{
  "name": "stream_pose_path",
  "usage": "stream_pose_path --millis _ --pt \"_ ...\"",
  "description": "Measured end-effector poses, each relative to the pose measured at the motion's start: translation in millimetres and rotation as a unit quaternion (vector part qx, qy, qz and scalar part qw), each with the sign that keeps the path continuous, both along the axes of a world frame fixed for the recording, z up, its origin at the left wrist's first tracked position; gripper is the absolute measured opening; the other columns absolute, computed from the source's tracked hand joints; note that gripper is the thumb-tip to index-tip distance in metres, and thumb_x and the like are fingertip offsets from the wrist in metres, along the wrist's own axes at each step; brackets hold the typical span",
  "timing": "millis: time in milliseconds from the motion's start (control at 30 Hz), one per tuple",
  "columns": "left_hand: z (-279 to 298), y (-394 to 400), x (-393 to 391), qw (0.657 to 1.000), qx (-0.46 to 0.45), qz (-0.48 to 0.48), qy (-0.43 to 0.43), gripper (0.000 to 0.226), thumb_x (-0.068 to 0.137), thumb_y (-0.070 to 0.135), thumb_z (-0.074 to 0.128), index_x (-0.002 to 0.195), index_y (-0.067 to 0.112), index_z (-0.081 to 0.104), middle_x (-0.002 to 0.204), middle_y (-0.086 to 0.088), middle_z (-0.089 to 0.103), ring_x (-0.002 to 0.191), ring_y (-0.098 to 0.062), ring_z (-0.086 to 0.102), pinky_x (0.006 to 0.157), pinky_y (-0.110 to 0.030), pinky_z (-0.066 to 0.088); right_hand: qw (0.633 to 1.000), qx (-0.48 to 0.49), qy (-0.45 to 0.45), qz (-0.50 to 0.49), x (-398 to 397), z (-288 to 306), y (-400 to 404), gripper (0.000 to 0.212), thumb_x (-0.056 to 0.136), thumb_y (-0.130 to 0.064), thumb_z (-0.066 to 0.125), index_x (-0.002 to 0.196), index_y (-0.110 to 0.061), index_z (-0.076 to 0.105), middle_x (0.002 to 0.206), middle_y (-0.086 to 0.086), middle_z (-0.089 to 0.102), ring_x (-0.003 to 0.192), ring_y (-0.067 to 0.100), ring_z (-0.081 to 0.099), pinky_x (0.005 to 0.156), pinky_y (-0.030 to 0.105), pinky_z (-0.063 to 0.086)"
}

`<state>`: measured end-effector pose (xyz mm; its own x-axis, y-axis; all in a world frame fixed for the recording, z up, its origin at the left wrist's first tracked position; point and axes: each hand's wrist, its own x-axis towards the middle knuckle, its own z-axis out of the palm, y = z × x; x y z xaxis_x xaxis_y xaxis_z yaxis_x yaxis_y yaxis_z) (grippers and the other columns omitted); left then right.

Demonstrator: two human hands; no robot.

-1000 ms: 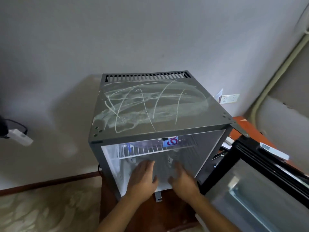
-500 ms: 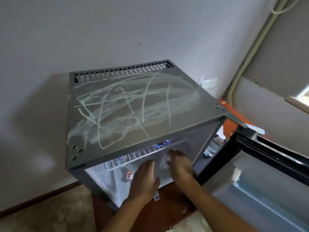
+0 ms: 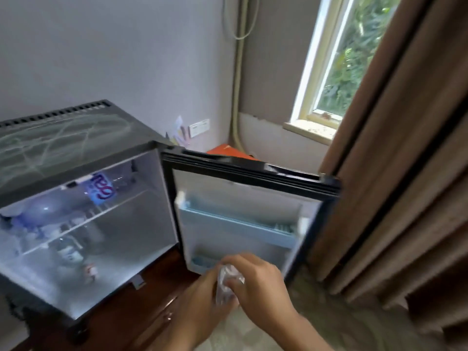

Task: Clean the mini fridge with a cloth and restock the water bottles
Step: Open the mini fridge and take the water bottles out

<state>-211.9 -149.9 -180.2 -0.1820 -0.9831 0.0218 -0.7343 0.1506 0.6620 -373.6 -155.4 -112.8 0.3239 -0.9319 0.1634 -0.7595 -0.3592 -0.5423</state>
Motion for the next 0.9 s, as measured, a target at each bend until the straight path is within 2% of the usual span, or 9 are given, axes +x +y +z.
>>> stream_pose_path --millis 67,133,233,333,433,533,700,800,900 --pt "12.7 16.9 -54.8 0.999 -0.026 0.039 0.008 0.034 0.080 0.053 0.067 0.109 0.051 0.051 0.086 0.034 0.062 0.086 0.018 0.058 0.072 -0.008 0.044 0.999 -0.034 -0.017 -0.019 -57.3 9.1 20.1 0.038 0.081 -0.036 0.062 0.119 -0.042 0.057 0.115 -0.018 0.066 0.101 0.009 0.065 0.081 0.035 0.055" --pt "17.4 33.8 -107.0 0.997 -0.047 0.035 0.048 0.038 0.075 0.057 0.073 0.107 0.052 0.054 0.091 0.032 0.067 0.087 0.011 0.063 0.073 -0.018 0.050 0.996 -0.067 -0.033 -0.040 -107.1 15.4 37.6 0.038 0.083 -0.033 0.068 0.118 -0.041 0.057 0.115 -0.020 0.065 0.099 0.007 0.065 0.079 0.036 0.056" --pt "47.8 54.0 -187.4 0.995 -0.051 0.015 0.086 0.035 0.071 0.066 0.066 0.103 0.055 0.054 0.093 0.031 0.068 0.090 0.003 0.065 0.078 -0.030 0.054 0.991 -0.090 -0.056 -0.080 -181.9 29.8 66.5 0.034 0.086 -0.034 0.063 0.119 -0.041 0.061 0.120 -0.023 0.063 0.102 0.001 0.063 0.078 0.033 0.057" --pt "68.9 60.1 -251.8 0.996 -0.039 -0.032 0.076 0.044 0.076 0.075 0.065 0.114 0.054 0.053 0.098 0.029 0.070 0.093 0.003 0.067 0.080 -0.028 0.058 0.985 -0.105 -0.065 -0.119 -244.7 43.6 82.6 0.034 0.091 -0.040 0.056 0.124 -0.041 0.063 0.126 -0.022 0.062 0.107 0.000 0.062 0.079 0.034 0.057" --pt "84.9 51.7 -310.1 0.993 -0.053 -0.072 0.071 0.050 0.081 0.073 0.068 0.123 0.052 0.051 0.099 0.030 0.068 0.092 0.008 0.065 0.078 -0.023 0.058 0.980 -0.108 -0.076 -0.150 -302.5 54.7 83.7 0.041 0.091 -0.040 0.057 0.132 -0.042 0.058 0.131 -0.021 0.060 0.110 0.002 0.061 0.085 0.035 0.055" --pt "96.1 33.9 -350.3 0.991 -0.060 -0.090 0.072 0.060 0.077 0.081 0.064 0.126 0.049 0.052 0.099 0.027 0.070 0.091 0.006 0.067 0.076 -0.030 0.059 0.978 -0.074 -0.088 -0.172 -342.4 60.6 77.8 0.049 0.095 -0.044 0.060 0.141 -0.046 0.046 0.137 -0.022 0.056 0.114 0.004 0.058 0.093 0.035 0.052" --pt "101.1 -9.2 -400.9 0.990 -0.089 -0.100 0.050 0.085 0.067 0.099 0.038 0.132 0.046 0.049 0.104 0.021 0.071 0.097 -0.003 0.068 0.078 -0.036 0.061 0.980 -0.046 -0.078 -0.176 -390.3 66.1 42.9 0.064 0.094 -0.053 0.061 0.149 -0.052 0.028 0.141 -0.018 0.054 0.114 0.007 0.060 0.095 0.035 0.054" --pt "96.2 -41.9 -422.4 0.991 -0.099 -0.085 0.033 0.086 0.067 0.101 0.034 0.131 0.046 0.049 0.102 0.021 0.072 0.092 -0.005 0.069 0.077 -0.035 0.061 0.983 -0.041 -0.075 -0.162 -412.4 63.3 4.4 0.062 0.096 -0.051 0.061 0.148 -0.051 0.028 0.137 -0.015 0.058 0.115 0.010 0.060 0.097 0.041 0.053" --pt "86.0 -81.5 -436.3 0.993 -0.108 -0.054 0.018 0.087 0.068 0.101 0.031 0.133 0.046 0.048 0.104 0.021 0.072 0.091 -0.004 0.070 0.077 -0.029 0.059 0.986 -0.044 -0.069 -0.143 -427.5 55.9 -43.3 0.058 0.096 -0.050 0.062 0.145 -0.050 0.032 0.134 -0.018 0.061 0.113 0.006 0.060 0.097 0.039 0.054"
